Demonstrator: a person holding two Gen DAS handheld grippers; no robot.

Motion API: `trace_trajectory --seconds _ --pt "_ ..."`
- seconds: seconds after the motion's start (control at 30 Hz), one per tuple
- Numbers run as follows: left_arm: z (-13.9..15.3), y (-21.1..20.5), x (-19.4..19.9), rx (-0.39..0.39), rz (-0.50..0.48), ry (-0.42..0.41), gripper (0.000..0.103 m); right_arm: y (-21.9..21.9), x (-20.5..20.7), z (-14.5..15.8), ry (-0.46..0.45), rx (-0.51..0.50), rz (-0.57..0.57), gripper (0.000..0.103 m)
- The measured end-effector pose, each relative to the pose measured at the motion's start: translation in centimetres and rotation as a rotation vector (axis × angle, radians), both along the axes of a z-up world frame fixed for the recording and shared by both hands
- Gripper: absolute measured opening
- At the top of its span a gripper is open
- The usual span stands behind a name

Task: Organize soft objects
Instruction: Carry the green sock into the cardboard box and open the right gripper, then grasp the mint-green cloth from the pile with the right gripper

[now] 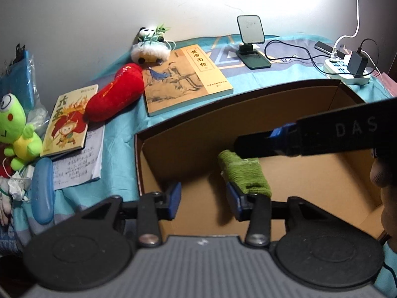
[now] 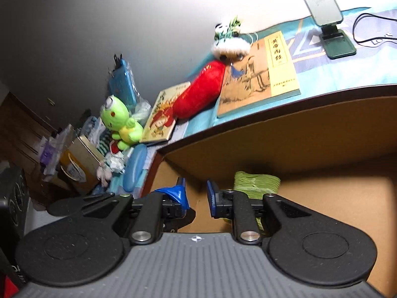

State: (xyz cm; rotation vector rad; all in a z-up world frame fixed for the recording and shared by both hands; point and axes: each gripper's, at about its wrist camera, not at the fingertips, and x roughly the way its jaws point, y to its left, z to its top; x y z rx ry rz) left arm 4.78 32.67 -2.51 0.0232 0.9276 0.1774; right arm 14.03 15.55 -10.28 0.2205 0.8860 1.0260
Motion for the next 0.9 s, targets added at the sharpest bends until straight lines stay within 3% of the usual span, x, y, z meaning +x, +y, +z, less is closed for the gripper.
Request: trace_trajectory --seconds 0.3,0.57,0.8,0.9 --pt "4.5 -5.9 -3.0 -0.003 -0.032 -0.116 0.054 -7.1 -1.1 1.8 0.033 0.128 -0.036 0.004" --pt "5.7 -13.4 -4.4 0.01 -0.042 -0.123 0.056 -14.2 -3.3 2.3 -0.023 0.154 -0.025 0.006" --pt "5.3 -21.1 -5.8 -0.076 -0.138 -0.115 0.056 -22.7 -4.2 2.4 -0.095 0.111 -0.056 0.007" --pt "4.3 -24.2 -6.1 -0.134 -0.201 -0.092 0.057 -27.0 -3.7 2.1 -0.069 0.108 -0.101 0.007"
